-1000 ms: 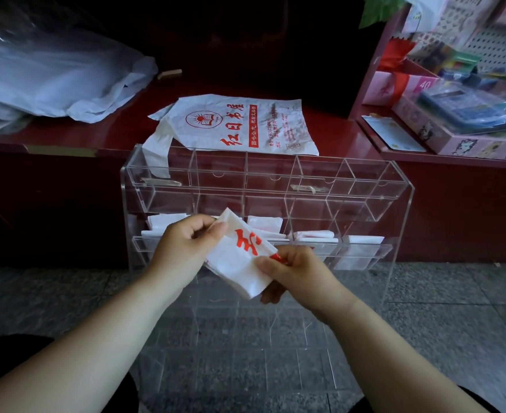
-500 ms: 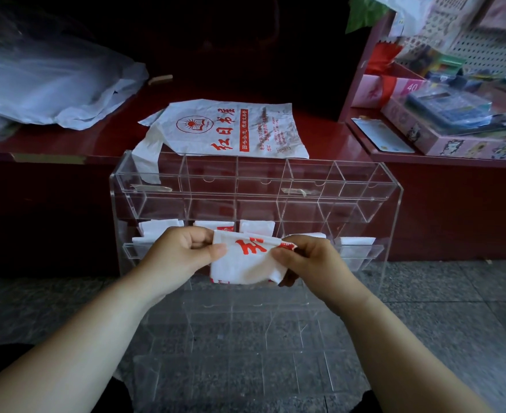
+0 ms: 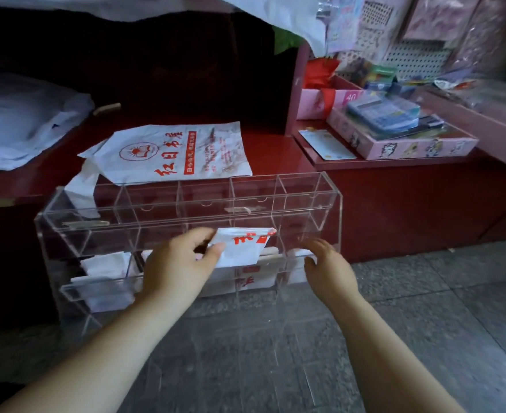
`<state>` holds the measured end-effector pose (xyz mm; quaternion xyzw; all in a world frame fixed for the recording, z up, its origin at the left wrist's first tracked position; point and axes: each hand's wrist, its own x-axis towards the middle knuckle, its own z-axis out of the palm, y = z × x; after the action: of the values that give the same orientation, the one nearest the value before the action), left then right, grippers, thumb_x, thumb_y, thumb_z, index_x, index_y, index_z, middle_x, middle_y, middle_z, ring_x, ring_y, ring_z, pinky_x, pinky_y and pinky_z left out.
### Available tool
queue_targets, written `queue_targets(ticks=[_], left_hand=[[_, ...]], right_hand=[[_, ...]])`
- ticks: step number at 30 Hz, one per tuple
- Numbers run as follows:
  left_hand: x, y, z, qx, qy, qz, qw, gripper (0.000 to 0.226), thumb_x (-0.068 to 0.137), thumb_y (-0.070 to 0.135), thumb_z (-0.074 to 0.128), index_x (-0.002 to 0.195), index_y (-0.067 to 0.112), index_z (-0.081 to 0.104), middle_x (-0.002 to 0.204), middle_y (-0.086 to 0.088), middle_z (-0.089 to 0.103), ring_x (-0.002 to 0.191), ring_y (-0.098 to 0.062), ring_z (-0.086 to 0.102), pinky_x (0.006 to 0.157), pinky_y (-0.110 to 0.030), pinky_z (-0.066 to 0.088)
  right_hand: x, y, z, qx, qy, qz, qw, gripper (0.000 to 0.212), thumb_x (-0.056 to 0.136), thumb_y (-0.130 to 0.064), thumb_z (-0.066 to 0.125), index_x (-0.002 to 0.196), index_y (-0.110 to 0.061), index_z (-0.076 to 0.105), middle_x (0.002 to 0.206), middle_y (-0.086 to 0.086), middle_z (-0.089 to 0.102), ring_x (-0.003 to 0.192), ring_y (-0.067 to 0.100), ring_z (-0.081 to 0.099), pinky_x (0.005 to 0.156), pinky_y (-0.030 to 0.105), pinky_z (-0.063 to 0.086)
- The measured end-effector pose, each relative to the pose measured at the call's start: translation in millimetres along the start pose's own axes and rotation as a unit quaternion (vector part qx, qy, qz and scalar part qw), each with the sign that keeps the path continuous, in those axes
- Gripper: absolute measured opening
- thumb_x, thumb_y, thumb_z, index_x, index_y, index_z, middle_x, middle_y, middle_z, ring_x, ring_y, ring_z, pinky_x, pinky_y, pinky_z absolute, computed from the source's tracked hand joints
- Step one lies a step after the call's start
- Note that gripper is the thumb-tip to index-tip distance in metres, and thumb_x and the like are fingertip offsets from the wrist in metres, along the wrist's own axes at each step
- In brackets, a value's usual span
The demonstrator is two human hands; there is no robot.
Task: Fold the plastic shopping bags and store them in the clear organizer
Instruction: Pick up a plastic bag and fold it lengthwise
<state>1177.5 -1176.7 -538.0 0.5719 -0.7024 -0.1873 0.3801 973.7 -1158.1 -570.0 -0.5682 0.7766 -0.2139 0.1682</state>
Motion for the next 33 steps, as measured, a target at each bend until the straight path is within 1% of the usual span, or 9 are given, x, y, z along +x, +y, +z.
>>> queue_targets(ticks=[2,4,8,13,17,23,27,30,33], left_hand=[[11.0,23.1,10.8,0.021,0.002,0.021,1.000,0.022,0.085,0.028,0.063,0.101,0.015,0.068,0.079,-0.002,0.066,0.084,-0.029,0.060,0.065,-0.027,0.035],[23.4,41.0,24.8,0.059,-0.023,0.051,0.997,0.024,0.089,0.028,0.055,0.109,0.020,0.065,0.094,-0.003,0.069,0.092,-0.027,0.061,0.065,-0.026,0.034],[42.9,66.8,52.8,0.148,-0.068,0.127,0.978,0.022,0.092,0.030,0.048,0.107,0.023,0.062,0.103,0.001,0.067,0.098,-0.023,0.059,0.066,-0.026,0.034],[54.7,78.6,90.7,0.232,-0.146,0.152,0.950,0.025,0.094,0.025,0.044,0.115,0.025,0.057,0.117,0.000,0.062,0.109,-0.024,0.055,0.075,-0.028,0.037],[54.7,78.1,112.8,0.311,-0.220,0.176,0.908,0.021,0.094,0.023,0.043,0.108,0.023,0.059,0.110,-0.003,0.063,0.102,-0.026,0.056,0.070,-0.028,0.035],[53.9,67.2,120.5,0.222,-0.283,0.131,0.924,0.034,0.089,0.024,0.056,0.122,0.023,0.051,0.126,-0.001,0.056,0.114,-0.024,0.052,0.083,-0.029,0.039],[52.4,56.2,122.0,0.211,-0.303,0.120,0.922,0.040,0.090,0.022,0.056,0.129,0.021,0.047,0.134,-0.001,0.051,0.121,-0.023,0.047,0.097,-0.034,0.040],[50.7,53.9,121.9,0.180,-0.296,0.119,0.930,0.038,0.090,0.020,0.055,0.128,0.019,0.050,0.132,-0.002,0.053,0.119,-0.021,0.049,0.096,-0.032,0.041],[45.7,52.7,113.4,0.130,-0.267,0.128,0.946,0.032,0.091,0.019,0.053,0.123,0.017,0.055,0.126,0.001,0.056,0.114,-0.018,0.052,0.093,-0.029,0.042]], right_hand=[[3.5,2.4,5.0,-0.034,-0.028,0.008,0.999,0.044,0.091,-0.007,0.040,0.134,-0.019,0.042,0.142,-0.003,0.039,0.120,0.023,0.048,0.084,0.032,0.042],[7.8,6.1,7.3,-0.054,-0.048,0.024,0.997,0.045,0.091,-0.007,0.039,0.134,-0.019,0.038,0.139,-0.001,0.041,0.117,0.025,0.050,0.081,0.032,0.042],[11.7,10.5,4.6,-0.044,-0.040,0.038,0.998,0.036,0.089,-0.004,0.040,0.122,-0.013,0.048,0.124,0.005,0.051,0.110,0.027,0.053,0.072,0.028,0.038],[8.7,14.7,-9.0,0.015,-0.011,0.035,0.999,0.036,0.089,-0.002,0.039,0.120,-0.015,0.053,0.122,0.006,0.056,0.108,0.026,0.053,0.068,0.027,0.035],[8.6,18.2,-14.9,0.071,-0.019,0.050,0.996,0.040,0.088,-0.001,0.040,0.123,-0.017,0.054,0.124,0.005,0.056,0.106,0.025,0.054,0.066,0.024,0.033],[11.4,19.3,-27.3,0.177,0.102,0.072,0.976,0.030,0.085,0.001,0.040,0.100,-0.013,0.062,0.095,0.003,0.061,0.076,0.018,0.050,0.052,0.025,0.031],[11.8,20.3,-28.4,0.218,0.133,0.098,0.962,0.029,0.085,0.002,0.040,0.098,-0.011,0.062,0.096,0.002,0.061,0.082,0.015,0.049,0.062,0.025,0.034],[11.4,19.7,-28.9,0.231,0.139,0.099,0.958,0.028,0.086,0.001,0.040,0.099,-0.009,0.062,0.101,0.005,0.063,0.083,0.015,0.049,0.066,0.024,0.034],[11.5,19.7,-29.2,0.226,0.139,0.089,0.960,0.027,0.087,0.001,0.040,0.099,-0.009,0.062,0.091,0.000,0.057,0.080,0.015,0.048,0.061,0.023,0.032]])
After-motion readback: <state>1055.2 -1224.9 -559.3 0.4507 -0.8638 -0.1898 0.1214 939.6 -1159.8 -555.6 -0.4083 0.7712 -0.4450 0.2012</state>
